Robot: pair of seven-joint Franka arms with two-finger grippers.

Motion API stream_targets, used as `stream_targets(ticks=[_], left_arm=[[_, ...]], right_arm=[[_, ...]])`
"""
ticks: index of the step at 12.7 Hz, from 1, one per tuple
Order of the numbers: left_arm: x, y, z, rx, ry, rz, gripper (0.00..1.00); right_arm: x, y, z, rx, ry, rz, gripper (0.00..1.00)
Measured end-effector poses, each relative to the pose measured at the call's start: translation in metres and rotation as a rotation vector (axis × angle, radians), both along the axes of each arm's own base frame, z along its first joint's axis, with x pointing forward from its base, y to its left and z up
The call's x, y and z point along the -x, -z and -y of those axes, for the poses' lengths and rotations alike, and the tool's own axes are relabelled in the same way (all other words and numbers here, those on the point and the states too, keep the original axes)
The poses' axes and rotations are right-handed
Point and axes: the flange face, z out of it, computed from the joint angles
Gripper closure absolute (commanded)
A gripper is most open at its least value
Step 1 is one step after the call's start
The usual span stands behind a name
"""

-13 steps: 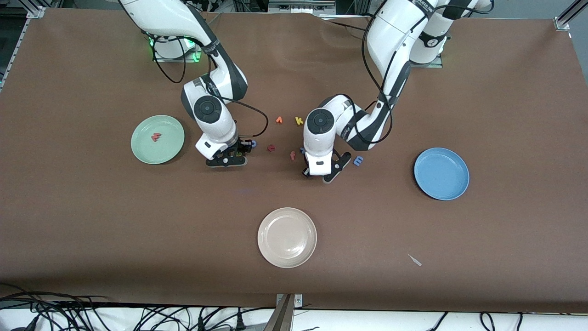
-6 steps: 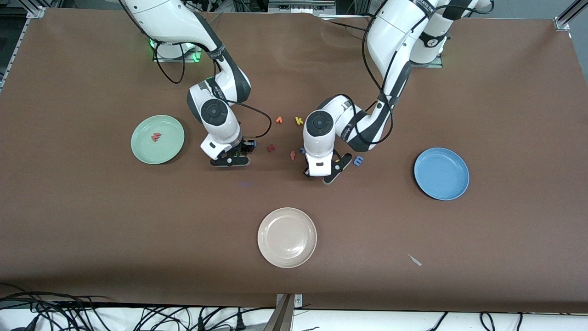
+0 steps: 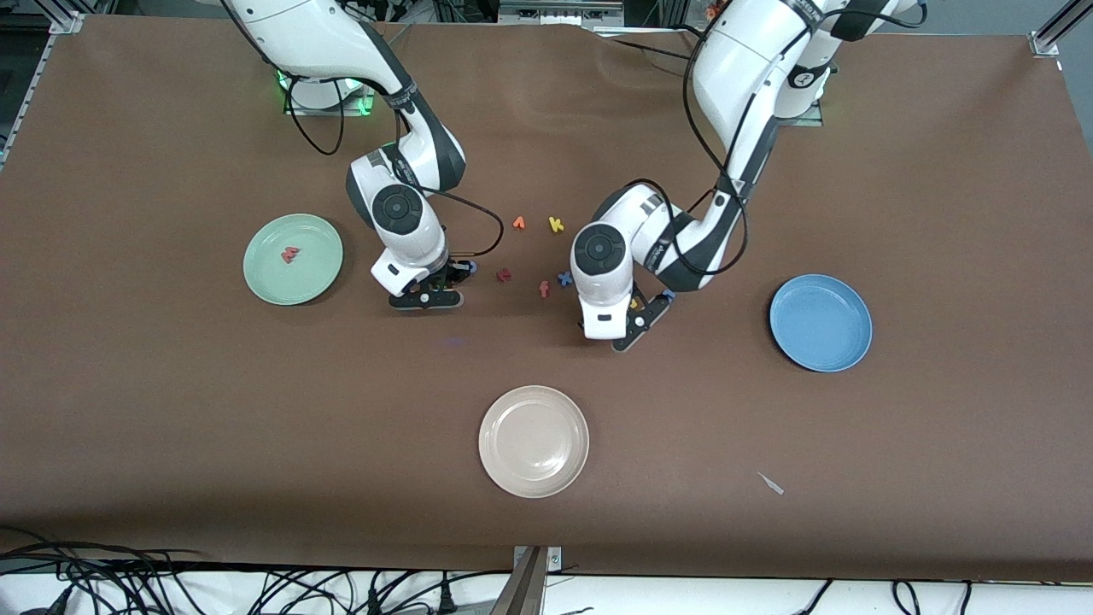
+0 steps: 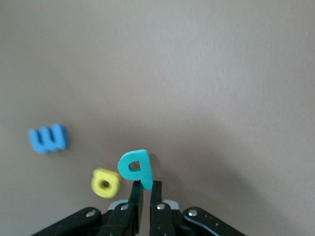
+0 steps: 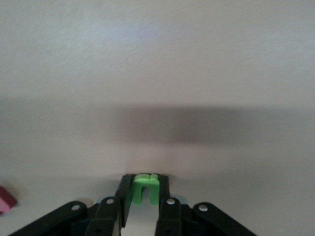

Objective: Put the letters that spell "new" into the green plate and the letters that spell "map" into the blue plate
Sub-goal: 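Place the teal letter with the left gripper while the right gripper places green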

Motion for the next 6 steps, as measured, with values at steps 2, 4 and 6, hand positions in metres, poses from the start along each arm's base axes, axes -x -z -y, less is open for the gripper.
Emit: stream_targets(ticks=[2, 4, 6], left_arm=[[-0.02, -0.024, -0.037, -0.012, 0.095, -0.079, 1.0], [-0.031, -0.041, -0.081, -0.016, 0.222, -0.189, 1.0], [-0.045, -0.056, -0.128, 0.017, 0.343, -0.262, 1.0]], right_arm=[[-0.02, -0.03, 0.026, 0.023, 0.027, -0.005, 1.0], [-0.04, -0.067, 0.065, 0.06, -0.005, -0.062, 1.0], [-0.054, -0.091, 0.124, 0.075, -0.065, -0.1, 1.0]])
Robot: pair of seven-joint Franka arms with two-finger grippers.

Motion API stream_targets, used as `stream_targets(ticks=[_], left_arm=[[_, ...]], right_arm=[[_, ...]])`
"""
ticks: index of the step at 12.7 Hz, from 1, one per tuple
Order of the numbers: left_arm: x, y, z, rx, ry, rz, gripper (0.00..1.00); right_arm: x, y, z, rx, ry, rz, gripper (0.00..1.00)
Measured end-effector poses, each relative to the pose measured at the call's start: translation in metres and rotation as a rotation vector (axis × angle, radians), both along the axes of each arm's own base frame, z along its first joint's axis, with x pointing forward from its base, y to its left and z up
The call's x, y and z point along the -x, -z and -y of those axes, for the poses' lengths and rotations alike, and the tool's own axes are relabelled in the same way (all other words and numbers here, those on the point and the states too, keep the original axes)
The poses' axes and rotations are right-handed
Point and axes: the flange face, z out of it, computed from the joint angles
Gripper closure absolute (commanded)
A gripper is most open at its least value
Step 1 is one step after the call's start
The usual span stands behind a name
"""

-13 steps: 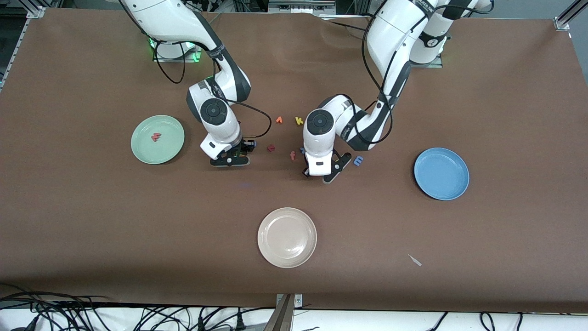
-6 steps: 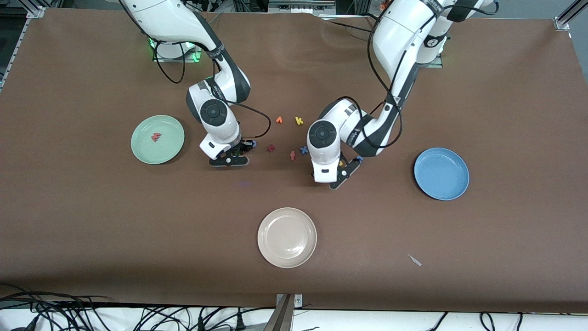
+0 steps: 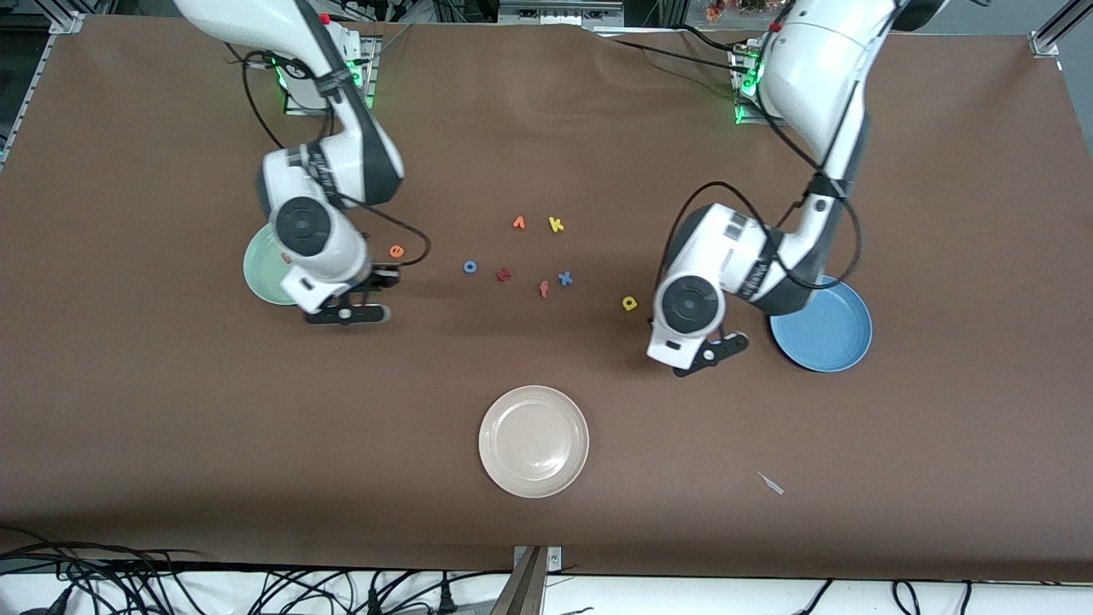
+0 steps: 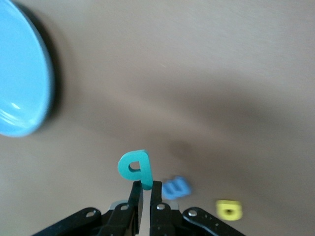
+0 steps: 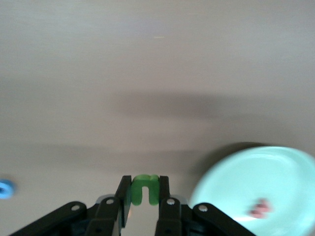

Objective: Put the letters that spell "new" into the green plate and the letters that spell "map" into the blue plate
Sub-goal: 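Place the teal letter with the left gripper while the right gripper places green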

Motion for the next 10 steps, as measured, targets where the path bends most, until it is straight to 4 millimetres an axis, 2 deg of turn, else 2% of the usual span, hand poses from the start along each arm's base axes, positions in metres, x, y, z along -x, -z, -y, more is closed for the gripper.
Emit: stream_targets(ticks=[2, 3, 4, 5, 6, 7, 8, 9, 10], left_arm=[[-0.01, -0.015, -0.05, 0.046, 0.07, -0.034, 1.0], [-0.01, -0.019, -0.074, 0.064, 0.095, -0.052, 1.0], [-0.009, -0.023, -0.098, 0.083, 0.118, -0.067, 1.0], [-0.007, -0.026, -0.12, 0.104, 0.141, -0.073, 1.0], [-0.004, -0.026, -0.141, 0.126, 0.161, -0.058, 1.0], [0.002, -0.022, -0.162, 0.148, 0.18, -0.022, 1.0], [0.011, -0.012, -0.182, 0.167, 0.198, 0.025, 1.0], [0.024, 0.002, -0.202, 0.184, 0.218, 0.062, 1.0], [0.038, 0.017, -0.221, 0.198, 0.238, 0.088, 1.0]], right_arm=[[0.008, 0.005, 0.069, -0.001, -0.038, -0.037, 1.0], [0.02, 0.014, 0.093, -0.007, -0.036, -0.044, 1.0], [0.037, 0.029, 0.107, -0.012, -0.031, -0.043, 1.0], [0.057, 0.048, 0.115, -0.014, -0.027, -0.04, 0.91], [0.076, 0.067, 0.121, -0.012, -0.025, -0.041, 0.63], [0.091, 0.08, 0.125, -0.009, -0.024, -0.049, 0.49], [0.098, 0.086, 0.127, -0.008, -0.021, -0.054, 0.15], [0.1, 0.086, 0.127, -0.008, -0.019, -0.055, 0.05], [0.099, 0.084, 0.126, -0.011, -0.019, -0.05, 0.01]])
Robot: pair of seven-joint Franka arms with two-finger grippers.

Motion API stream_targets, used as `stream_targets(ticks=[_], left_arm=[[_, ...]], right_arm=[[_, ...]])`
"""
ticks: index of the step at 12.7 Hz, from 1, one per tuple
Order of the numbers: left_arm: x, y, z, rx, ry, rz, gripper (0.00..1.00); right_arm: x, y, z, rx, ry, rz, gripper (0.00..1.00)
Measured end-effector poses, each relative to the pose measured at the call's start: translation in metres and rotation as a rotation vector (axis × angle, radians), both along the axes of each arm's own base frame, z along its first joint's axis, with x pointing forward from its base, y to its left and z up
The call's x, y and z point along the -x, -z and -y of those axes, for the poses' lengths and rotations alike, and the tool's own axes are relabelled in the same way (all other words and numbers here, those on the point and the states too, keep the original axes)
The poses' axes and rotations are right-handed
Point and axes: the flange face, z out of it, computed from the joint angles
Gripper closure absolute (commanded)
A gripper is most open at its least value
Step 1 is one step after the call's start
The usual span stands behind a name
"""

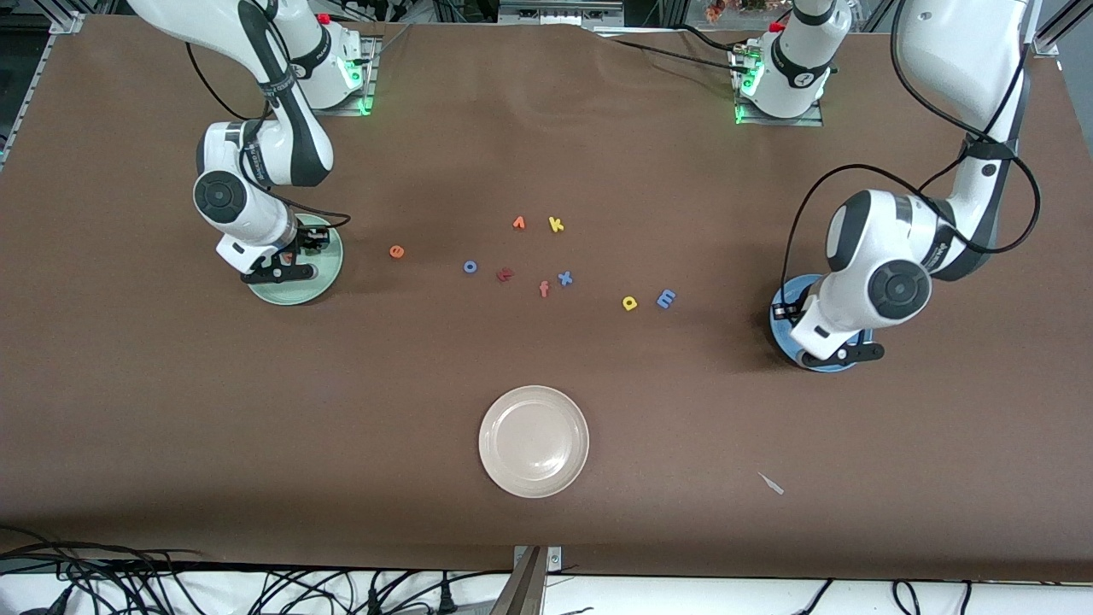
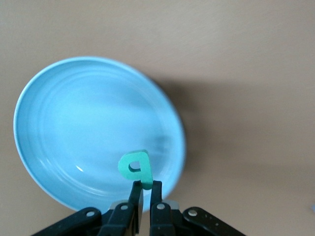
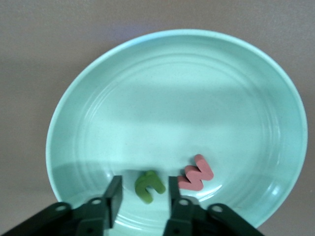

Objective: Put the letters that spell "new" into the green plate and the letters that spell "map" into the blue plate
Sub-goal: 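Place the teal letter with the left gripper while the right gripper places green, then grasp the orange letter with the right gripper while the left gripper grasps yellow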

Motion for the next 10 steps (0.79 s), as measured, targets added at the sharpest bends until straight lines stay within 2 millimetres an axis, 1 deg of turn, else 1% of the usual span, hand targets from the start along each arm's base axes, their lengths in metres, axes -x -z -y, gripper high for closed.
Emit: stream_targets(ticks=[1, 2, 3, 4, 5, 6, 7, 8, 10], left_arm=[[0.011, 0.012, -0.018, 0.012, 0.015, 0.014, 0.88], [0.019, 0.021, -0.029, 0.02, 0.03, 0.022, 0.14], [0.024, 0.027, -0.034, 0.025, 0.042, 0.022, 0.0], [0.026, 0.029, -0.035, 0.029, 0.059, 0.019, 0.0], [0.025, 0.027, -0.032, 0.032, 0.072, 0.019, 0.0], [0.023, 0.021, -0.025, 0.035, 0.085, 0.013, 0.0], [0.02, 0.011, -0.015, 0.038, 0.101, 0.005, 0.0], [0.017, 0.0, -0.002, 0.043, 0.122, 0.003, 0.0], [0.017, -0.009, 0.027, 0.065, 0.118, 0.016, 0.0]], right_arm=[[-0.002, -0.005, -0.002, -0.007, -0.001, 0.011, 0.02], [-0.005, -0.012, -0.004, -0.015, -0.001, 0.023, 0.02], [-0.007, -0.02, -0.009, -0.023, 0.009, 0.029, 0.02], [-0.01, -0.027, -0.019, -0.025, 0.034, 0.033, 0.04], [-0.012, -0.035, -0.042, -0.025, 0.073, 0.045, 0.04], [-0.014, -0.042, -0.072, -0.023, 0.126, 0.064, 0.05], [-0.011, -0.045, -0.097, -0.018, 0.178, 0.077, 0.1], [-0.007, -0.044, -0.116, -0.012, 0.223, 0.084, 0.12], [0.002, -0.034, -0.142, 0.002, 0.34, 0.109, 0.17]])
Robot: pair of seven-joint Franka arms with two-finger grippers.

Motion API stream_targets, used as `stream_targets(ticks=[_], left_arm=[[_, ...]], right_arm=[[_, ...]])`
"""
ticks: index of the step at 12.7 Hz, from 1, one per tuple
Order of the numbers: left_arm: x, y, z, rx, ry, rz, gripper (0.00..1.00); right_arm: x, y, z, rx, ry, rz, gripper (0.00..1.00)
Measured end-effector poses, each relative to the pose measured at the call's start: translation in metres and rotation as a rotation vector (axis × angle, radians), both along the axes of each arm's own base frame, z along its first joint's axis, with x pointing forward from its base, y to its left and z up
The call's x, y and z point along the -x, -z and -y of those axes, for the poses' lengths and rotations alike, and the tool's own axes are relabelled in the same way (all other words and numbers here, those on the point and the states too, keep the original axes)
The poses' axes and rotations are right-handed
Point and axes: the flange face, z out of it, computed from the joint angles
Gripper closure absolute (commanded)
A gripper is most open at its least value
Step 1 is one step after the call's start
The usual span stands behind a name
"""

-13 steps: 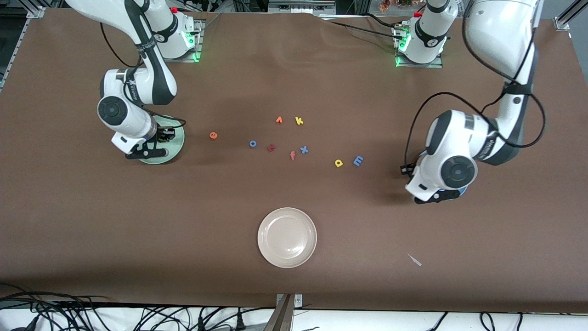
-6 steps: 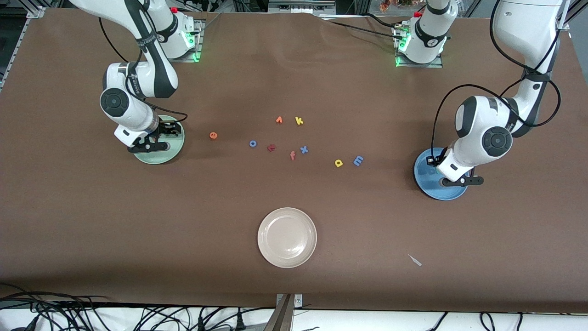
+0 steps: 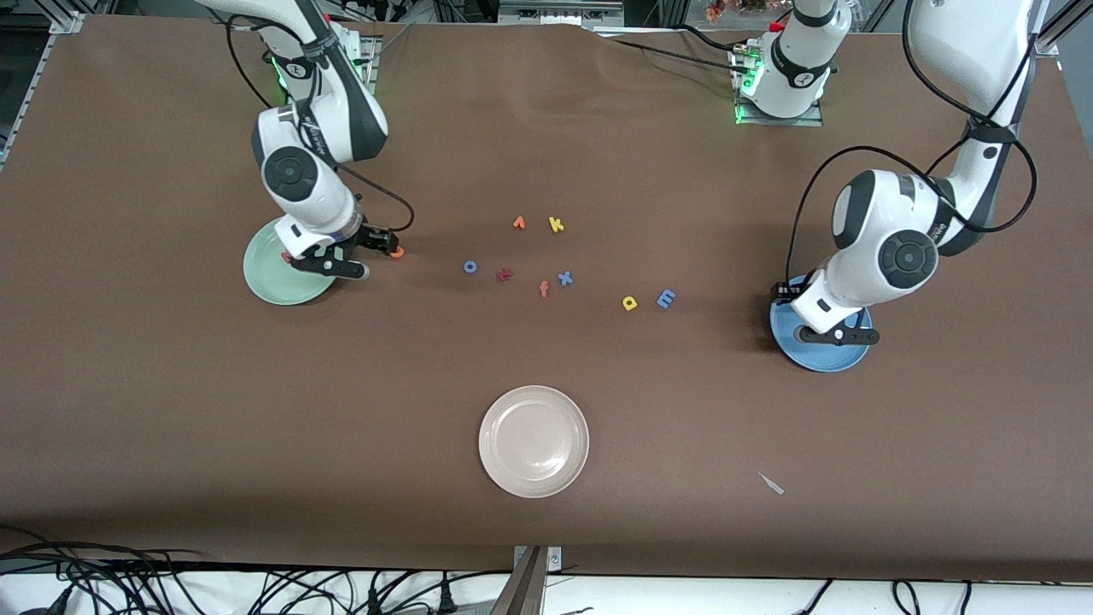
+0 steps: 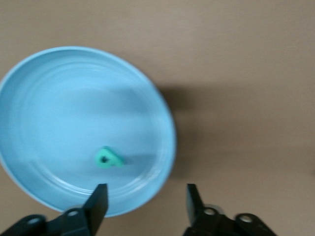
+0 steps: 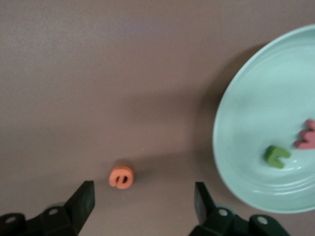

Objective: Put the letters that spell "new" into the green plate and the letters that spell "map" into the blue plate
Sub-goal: 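Grasp the orange letter with the right gripper while the left gripper grasps yellow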

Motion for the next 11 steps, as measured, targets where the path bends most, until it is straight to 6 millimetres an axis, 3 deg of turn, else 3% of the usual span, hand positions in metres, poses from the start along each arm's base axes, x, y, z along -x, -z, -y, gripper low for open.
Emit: stream_targets(ticks=[2, 5, 9, 11], left_arm=[[0.004, -0.002, 0.046, 0.029, -0.043, 0.035, 0.0], [0.021, 0.005, 0.131, 0.073, -0.125, 0.079, 0.0], [0.031, 0.02, 0.221, 0.082, -0.329, 0.081, 0.0], [0.033, 0.034, 0.249, 0.08, -0.384, 0.063, 0.0]], right_arm=[[0.005, 0.02, -0.015, 0.011, 0.092, 0.025, 0.23], [0.007, 0.046, -0.014, 0.03, 0.138, 0.03, 0.28], [0.009, 0.049, -0.018, 0.03, 0.14, 0.03, 0.31], [0.012, 0.05, -0.023, 0.029, 0.145, 0.028, 0.34]])
